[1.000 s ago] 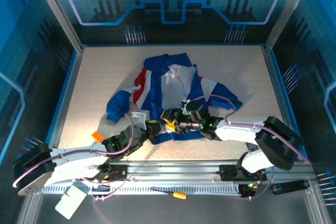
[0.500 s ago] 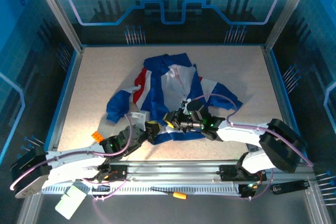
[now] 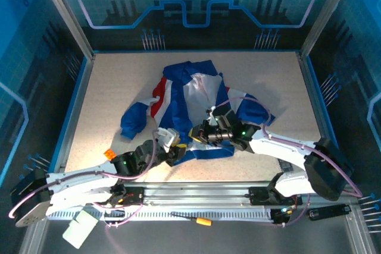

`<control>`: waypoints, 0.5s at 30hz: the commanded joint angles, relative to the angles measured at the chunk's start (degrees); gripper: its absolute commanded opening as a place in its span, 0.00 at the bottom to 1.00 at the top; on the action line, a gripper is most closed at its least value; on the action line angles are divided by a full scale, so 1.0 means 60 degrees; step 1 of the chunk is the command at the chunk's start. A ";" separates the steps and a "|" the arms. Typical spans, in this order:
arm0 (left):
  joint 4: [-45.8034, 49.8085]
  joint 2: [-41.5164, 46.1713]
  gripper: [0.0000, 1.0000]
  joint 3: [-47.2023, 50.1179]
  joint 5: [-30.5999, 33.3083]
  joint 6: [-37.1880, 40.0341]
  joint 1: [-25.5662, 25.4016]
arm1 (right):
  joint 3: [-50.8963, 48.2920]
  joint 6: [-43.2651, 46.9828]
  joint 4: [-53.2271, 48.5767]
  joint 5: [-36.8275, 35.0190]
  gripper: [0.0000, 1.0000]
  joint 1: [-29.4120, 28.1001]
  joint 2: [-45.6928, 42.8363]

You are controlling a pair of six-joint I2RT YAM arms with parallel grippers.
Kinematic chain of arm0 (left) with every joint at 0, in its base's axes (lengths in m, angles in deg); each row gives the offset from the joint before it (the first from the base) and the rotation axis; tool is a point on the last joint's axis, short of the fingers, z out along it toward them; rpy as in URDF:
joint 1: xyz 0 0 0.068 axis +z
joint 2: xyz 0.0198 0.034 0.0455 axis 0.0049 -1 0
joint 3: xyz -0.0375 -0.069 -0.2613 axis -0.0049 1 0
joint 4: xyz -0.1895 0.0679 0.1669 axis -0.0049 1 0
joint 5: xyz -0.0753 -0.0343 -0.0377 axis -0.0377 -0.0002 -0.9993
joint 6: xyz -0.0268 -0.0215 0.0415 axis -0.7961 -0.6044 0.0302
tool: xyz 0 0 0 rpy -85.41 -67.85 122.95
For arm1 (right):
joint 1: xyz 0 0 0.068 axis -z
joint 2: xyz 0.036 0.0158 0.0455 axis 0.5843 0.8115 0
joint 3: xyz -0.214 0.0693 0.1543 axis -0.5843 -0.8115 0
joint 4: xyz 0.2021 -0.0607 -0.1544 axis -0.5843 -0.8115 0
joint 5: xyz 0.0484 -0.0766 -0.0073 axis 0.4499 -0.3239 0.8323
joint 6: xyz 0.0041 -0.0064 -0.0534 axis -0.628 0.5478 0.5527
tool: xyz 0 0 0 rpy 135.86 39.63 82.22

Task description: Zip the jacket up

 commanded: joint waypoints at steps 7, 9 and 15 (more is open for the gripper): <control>0.0674 0.0937 0.62 -0.0666 -0.0747 0.2620 0.0182 | 0.2436 0.4764 -0.3455 0.0746 0.00 0.0438 0.0225; 0.0855 0.1127 0.66 -0.0743 -0.0680 0.0841 0.0409 | 0.2401 0.5441 -0.3298 0.0825 0.00 0.0518 0.0179; 0.0892 0.1672 0.69 -0.0436 -0.2102 -0.4621 0.1809 | 0.1903 0.7067 -0.2419 0.1353 0.00 0.0830 -0.0013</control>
